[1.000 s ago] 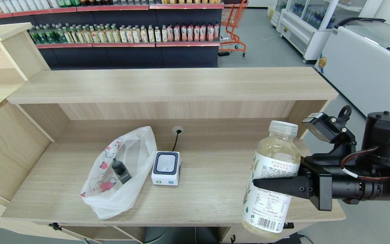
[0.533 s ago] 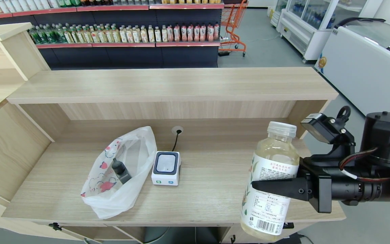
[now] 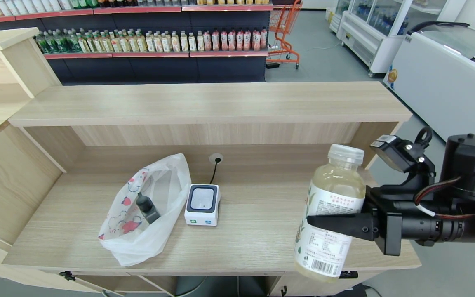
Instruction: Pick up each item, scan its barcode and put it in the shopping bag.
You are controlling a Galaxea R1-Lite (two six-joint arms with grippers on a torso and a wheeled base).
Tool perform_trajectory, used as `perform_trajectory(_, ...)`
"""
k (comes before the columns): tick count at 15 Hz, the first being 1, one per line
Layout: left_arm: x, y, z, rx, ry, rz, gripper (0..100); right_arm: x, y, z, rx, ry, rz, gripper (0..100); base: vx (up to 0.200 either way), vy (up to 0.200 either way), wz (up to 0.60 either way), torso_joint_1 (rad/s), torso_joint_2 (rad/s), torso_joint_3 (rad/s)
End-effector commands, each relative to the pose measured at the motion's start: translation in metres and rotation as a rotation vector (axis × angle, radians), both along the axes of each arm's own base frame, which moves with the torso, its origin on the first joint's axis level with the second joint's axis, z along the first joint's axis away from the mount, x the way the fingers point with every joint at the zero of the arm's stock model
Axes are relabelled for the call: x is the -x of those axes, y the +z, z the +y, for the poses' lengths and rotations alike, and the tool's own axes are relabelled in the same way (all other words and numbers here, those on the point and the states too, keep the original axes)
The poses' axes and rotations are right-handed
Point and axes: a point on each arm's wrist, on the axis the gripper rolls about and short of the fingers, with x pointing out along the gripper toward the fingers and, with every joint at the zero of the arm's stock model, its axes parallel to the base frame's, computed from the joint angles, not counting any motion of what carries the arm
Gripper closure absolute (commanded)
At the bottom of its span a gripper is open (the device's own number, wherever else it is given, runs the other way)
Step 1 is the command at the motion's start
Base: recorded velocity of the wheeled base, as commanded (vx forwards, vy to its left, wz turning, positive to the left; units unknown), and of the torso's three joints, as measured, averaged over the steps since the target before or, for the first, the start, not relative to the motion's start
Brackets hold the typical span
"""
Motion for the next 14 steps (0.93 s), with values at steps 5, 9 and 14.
perform_trajectory(5, 0.000, 0.000, 0.000, 0.000, 0.000, 0.001, 0, -0.048, -0.007, -0.087, 0.381, -0.522, -0.540, 100, 0.000, 0.000, 0.00, 0.000, 0.00, 0.000)
perform_trajectory(9, 0.000, 0.000, 0.000, 0.000, 0.000, 0.001, 0, -0.045, -0.004, -0.091, 0.446, -0.535, -0.848, 100, 0.000, 0.000, 0.00, 0.000, 0.00, 0.000)
perform_trajectory(14, 0.000, 0.000, 0.000, -0.002, 0.000, 0.001, 0, -0.041, -0.002, -0.072, 0.454, -0.445, -1.043, 100, 0.000, 0.000, 0.00, 0.000, 0.00, 0.000)
